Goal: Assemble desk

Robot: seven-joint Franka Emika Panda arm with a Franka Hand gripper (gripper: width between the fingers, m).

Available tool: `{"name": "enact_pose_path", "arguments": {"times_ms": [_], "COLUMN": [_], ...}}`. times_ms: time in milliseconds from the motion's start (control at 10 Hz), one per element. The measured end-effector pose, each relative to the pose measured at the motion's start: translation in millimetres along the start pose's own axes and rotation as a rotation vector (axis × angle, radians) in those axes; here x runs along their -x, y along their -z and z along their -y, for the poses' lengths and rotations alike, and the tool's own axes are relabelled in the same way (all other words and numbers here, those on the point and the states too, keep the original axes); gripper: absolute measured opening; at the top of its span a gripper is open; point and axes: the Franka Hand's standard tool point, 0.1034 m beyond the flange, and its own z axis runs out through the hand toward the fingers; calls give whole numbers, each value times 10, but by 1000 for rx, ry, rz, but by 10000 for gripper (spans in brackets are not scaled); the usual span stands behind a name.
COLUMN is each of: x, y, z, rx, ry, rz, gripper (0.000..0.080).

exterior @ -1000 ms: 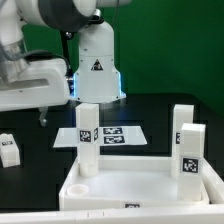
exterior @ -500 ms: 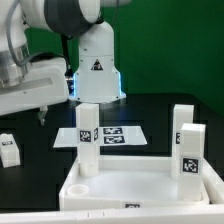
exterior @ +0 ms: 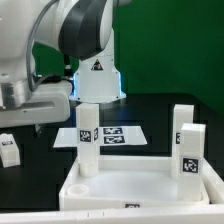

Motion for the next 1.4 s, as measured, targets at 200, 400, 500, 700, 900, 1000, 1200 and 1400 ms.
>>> {"name": "enact_pose_path", "arguments": {"times_ms": [200,400,500,700,900,1000,1200,1400], "x": [131,102,96,98,31,6,29,6], "y": [-27,-48,-73,-61,-47,-67,-205,-403], "z": [88,-2,-39,-47,-119,-138,-172,-57], "rx": [-88,-92,-86,-88,-79,-72,-80,-73], "ry": [-110,-113,-117,-118,-52,-51,-112,-143], "rz": [253,383,388,384,345,335,356,361], "gripper": [649,649,649,649,649,649,649,649]}}
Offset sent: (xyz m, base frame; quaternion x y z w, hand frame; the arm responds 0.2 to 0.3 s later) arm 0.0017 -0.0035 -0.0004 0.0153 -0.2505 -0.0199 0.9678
